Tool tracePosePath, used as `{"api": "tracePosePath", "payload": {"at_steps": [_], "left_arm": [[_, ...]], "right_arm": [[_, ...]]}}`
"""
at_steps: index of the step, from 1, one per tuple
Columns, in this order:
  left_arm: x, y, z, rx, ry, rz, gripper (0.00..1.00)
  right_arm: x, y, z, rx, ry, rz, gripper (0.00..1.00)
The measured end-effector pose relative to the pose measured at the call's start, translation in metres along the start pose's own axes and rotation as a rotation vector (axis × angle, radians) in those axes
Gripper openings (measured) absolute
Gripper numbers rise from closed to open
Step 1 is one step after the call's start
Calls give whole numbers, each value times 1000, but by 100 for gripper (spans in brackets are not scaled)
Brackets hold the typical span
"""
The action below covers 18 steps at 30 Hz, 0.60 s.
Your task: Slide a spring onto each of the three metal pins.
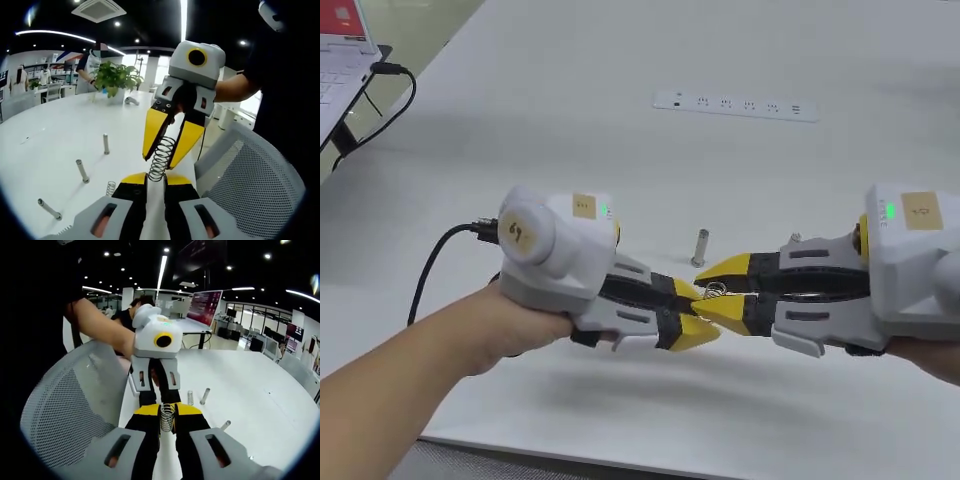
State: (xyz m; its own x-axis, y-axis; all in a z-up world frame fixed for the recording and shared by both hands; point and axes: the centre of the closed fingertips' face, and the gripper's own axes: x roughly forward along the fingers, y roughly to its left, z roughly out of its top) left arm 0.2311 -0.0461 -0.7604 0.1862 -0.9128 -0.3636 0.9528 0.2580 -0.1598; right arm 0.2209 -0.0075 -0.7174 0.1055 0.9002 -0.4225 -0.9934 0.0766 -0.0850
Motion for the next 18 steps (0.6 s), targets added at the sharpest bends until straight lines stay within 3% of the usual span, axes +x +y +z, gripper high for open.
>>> {"api": "tracePosePath", "payload": {"at_steps": [5, 18], "left_arm": [[-2, 1, -2, 3, 7, 9, 8], [-21, 19, -9, -24, 23, 87, 21]], "right_arm": [[-1, -4, 1, -2, -1, -10, 8], [-5, -10, -1, -5, 3, -34, 8]]}}
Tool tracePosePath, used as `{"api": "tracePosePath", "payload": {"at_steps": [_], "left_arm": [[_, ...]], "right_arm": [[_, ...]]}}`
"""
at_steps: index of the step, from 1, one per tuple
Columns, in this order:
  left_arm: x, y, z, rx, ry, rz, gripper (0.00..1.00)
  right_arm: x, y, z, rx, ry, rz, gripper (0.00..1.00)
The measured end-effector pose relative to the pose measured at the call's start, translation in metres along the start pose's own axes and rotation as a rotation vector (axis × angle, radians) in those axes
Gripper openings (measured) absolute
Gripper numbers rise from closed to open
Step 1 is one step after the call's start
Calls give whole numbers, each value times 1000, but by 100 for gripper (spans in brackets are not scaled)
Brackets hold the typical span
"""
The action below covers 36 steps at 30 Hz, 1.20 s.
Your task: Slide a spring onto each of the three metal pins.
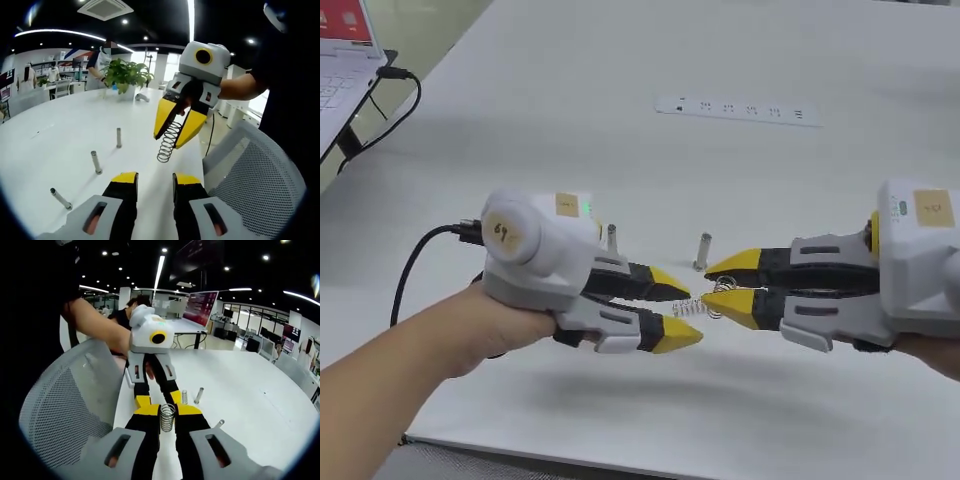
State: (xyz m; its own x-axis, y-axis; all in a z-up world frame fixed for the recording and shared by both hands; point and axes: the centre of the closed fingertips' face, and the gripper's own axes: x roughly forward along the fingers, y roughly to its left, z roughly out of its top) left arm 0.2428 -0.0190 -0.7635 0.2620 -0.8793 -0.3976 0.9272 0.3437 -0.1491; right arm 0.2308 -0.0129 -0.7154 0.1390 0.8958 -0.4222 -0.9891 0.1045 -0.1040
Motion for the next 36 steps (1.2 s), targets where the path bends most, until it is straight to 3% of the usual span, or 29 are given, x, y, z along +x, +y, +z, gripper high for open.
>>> {"api": "tracePosePath", "payload": {"at_steps": [12, 23, 36], "left_arm": [[-28, 20, -15, -43, 9, 99, 36], [-61, 38, -26, -86, 3, 205, 44], [-75, 47, -34, -123, -2, 277, 61]], "right_arm": [[-2, -4, -3, -13, 12, -14, 8], [-7, -13, -7, -14, 25, -45, 8], [-21, -33, -16, 8, 34, -117, 8]]}}
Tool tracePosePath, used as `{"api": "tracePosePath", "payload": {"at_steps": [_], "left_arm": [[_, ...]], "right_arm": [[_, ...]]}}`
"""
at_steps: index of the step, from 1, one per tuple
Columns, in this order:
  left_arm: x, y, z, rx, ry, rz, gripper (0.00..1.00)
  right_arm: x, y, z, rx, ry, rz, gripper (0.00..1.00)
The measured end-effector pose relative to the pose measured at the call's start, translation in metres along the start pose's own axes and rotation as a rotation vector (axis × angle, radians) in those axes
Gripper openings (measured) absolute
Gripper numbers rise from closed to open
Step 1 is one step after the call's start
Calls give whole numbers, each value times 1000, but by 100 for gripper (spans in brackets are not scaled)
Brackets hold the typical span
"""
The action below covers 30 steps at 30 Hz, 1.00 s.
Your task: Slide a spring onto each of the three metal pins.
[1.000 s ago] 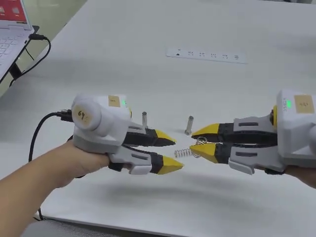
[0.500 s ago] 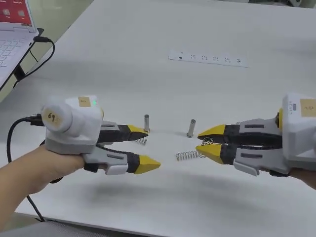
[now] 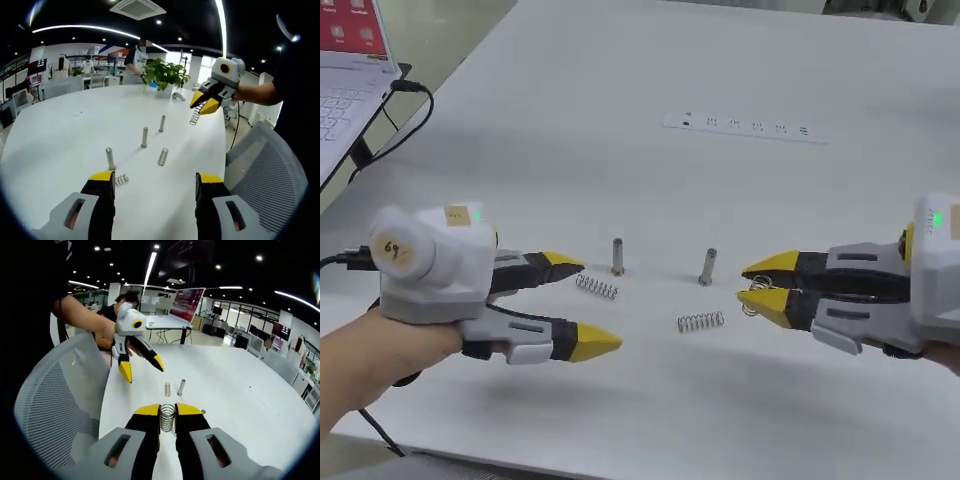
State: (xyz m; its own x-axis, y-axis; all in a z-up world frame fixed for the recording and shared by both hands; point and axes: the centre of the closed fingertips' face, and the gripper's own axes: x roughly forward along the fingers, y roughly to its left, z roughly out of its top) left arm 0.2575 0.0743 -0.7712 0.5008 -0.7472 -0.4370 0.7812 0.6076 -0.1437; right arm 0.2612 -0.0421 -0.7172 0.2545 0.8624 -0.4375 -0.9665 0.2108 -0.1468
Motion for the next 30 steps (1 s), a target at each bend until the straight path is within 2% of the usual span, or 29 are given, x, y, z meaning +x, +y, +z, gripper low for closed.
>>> {"api": "tracePosePath", "payload": {"at_steps": [7, 13, 17, 25, 28, 30], "left_arm": [[-7, 8, -7, -19, 10, 32, 71], [-11, 18, -8, -35, 2, 75, 85], [-12, 19, -6, -35, -1, 91, 97], [-14, 24, -3, -31, -6, 104, 98], [-15, 24, -2, -31, -9, 104, 98], [-15, 23, -1, -30, -8, 104, 98]], "right_arm": [[-10, -14, -7, 32, 1, -57, 8], [-18, -29, -14, 56, 11, -119, 8], [-25, -44, -19, 75, 17, -173, 8], [-37, -75, -27, 161, -2, -280, 8], [-42, -91, -29, 225, -24, -328, 8], [-45, -101, -30, 295, -54, -349, 8]]}}
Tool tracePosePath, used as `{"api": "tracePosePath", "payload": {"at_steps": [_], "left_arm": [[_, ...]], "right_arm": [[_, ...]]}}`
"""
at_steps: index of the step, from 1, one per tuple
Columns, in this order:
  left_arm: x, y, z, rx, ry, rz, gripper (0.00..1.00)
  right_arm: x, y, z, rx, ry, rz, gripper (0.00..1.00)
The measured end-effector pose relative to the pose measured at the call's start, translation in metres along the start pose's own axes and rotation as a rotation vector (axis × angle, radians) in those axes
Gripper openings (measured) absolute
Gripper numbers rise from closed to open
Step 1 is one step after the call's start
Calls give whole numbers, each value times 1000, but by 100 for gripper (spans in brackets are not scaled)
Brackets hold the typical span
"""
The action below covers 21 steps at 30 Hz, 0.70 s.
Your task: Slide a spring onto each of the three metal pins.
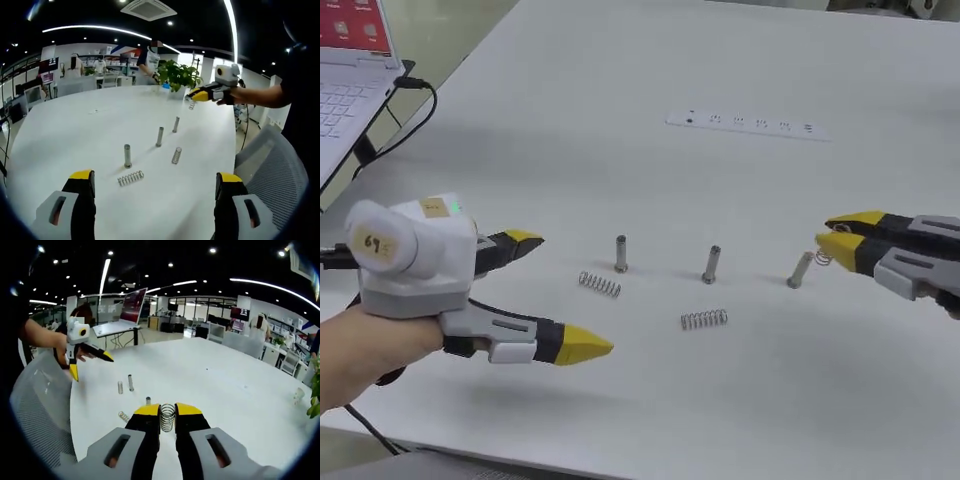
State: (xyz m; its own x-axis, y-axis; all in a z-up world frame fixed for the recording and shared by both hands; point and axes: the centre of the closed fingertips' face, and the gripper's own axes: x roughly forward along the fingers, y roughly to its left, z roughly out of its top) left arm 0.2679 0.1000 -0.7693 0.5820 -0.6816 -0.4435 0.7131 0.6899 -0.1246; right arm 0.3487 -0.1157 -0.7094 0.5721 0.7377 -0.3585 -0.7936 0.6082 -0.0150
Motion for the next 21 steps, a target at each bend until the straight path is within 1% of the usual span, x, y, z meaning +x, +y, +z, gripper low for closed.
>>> {"api": "tracePosePath", "payload": {"at_steps": [2, 4, 5, 7, 14, 21], "left_arm": [[-1, 1, 3, 13, -10, 10, 98], [-2, 1, 5, 13, -14, 10, 98], [-2, 1, 5, 13, -14, 8, 98], [-2, 1, 5, 19, -12, 8, 98], [-4, 1, 4, 19, -9, 11, 98], [-6, 2, 4, 17, -10, 15, 98]], "right_arm": [[1, -10, 2, 35, -18, -25, 8], [1, -16, 3, 69, -22, -32, 8], [2, -19, 2, 81, -23, -38, 8], [4, -24, 2, 81, -20, -46, 8], [16, -28, -2, 54, 17, -41, 8], [28, -27, -14, 41, 58, -28, 8]]}}
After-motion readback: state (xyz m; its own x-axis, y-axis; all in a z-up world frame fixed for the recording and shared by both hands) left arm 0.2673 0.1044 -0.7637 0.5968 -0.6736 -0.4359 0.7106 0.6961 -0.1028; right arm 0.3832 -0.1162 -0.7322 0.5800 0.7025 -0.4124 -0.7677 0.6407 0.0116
